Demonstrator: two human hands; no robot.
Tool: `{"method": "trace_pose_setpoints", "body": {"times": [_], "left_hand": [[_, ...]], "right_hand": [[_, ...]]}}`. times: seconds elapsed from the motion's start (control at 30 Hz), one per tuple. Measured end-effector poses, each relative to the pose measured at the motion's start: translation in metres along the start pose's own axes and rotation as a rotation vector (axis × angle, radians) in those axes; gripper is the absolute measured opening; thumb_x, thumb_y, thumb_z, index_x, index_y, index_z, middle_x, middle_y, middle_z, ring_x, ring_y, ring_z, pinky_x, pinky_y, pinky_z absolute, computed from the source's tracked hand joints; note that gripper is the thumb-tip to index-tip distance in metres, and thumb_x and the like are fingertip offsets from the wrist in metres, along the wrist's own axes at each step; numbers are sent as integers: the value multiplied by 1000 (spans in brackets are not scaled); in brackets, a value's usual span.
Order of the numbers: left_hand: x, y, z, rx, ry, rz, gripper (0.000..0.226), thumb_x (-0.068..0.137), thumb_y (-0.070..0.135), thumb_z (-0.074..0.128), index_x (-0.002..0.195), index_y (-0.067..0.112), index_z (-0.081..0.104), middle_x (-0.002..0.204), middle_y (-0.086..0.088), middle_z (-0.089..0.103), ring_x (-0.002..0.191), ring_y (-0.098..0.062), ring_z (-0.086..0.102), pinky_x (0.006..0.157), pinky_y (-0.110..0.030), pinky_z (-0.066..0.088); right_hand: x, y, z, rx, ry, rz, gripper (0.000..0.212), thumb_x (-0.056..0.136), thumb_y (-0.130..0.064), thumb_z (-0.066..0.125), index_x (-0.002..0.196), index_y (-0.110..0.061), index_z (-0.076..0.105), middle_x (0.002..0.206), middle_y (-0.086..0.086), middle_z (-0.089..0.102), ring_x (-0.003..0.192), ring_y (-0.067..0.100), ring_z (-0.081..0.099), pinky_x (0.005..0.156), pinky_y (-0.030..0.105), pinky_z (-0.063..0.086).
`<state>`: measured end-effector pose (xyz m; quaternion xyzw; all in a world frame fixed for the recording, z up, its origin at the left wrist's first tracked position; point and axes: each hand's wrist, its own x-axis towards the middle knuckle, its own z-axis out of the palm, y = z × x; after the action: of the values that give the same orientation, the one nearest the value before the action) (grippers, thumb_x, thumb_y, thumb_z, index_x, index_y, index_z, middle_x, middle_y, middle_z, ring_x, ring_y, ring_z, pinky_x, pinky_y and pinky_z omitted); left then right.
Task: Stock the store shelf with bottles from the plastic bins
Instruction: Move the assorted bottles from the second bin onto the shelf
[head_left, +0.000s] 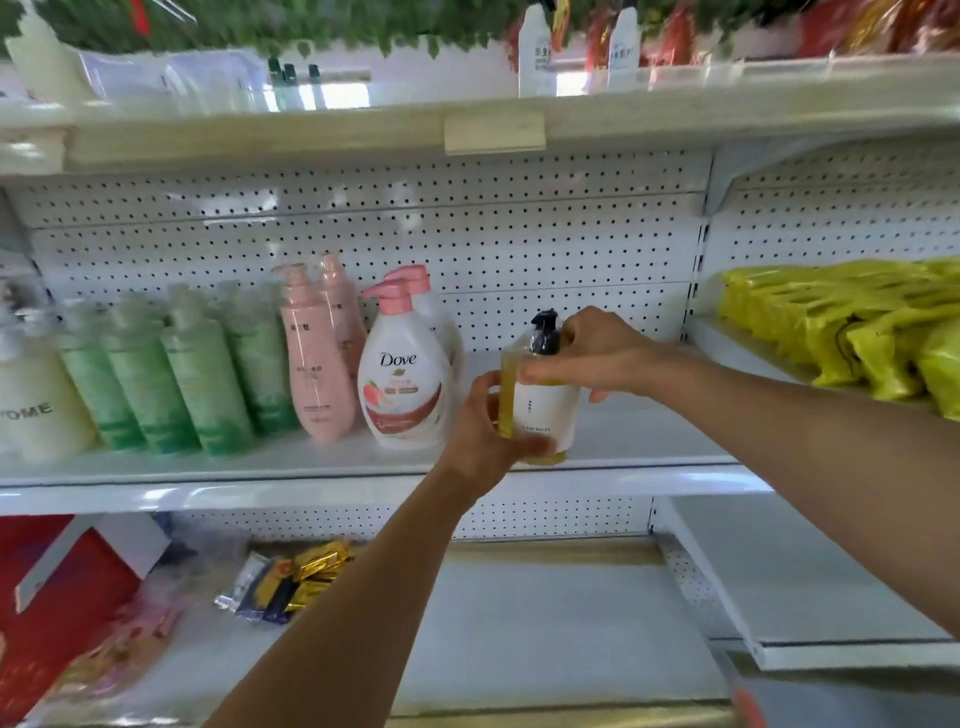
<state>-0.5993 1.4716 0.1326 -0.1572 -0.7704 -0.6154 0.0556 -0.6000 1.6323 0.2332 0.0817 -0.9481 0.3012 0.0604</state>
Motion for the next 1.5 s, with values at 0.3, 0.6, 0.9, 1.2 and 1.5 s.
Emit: {"method": "trace_pose_setpoints", "body": {"times": [0.3,0.6,0.9,1.2,1.5], "left_hand": [[48,-35,8,222,144,-38,92,59,17,89,138,23,43,124,-6,56,111,-22,57,96,-42,50],[91,-48,16,287,232,-71,79,69,16,80,136,24,39,128,0,51,114,-15,48,89,-24,36],[117,-56,24,187,266,-140,67,78,8,72,134,18,37,120,6,45,105,-13,45,85,-26,38],[120,-56,24,191,259,-162,71,77,7,73,137,16,36,132,-2,46,114,-18,49,85,-27,41],[91,-39,21,424,253,-168,57,88,14,63,140,16,36,135,-9,49,122,-29,51,102,-37,43]], "right_hand": [[64,23,30,-46,34,11,63,38,-71,64,71,-18,56,63,-7,56,61,11,57,51,26,37],[113,33,36,-7,6,21,51,59,-55,77,78,-12,57,73,-1,55,67,17,56,56,30,37],[141,35,41,3,-14,15,45,63,-50,74,69,-12,50,70,0,49,63,18,50,52,28,33],[140,33,44,19,-19,56,45,62,-51,72,77,-15,51,90,3,52,72,20,54,52,27,34],[107,38,34,-47,163,-10,57,89,-45,58,137,-18,48,137,4,47,120,24,51,89,34,42]]}}
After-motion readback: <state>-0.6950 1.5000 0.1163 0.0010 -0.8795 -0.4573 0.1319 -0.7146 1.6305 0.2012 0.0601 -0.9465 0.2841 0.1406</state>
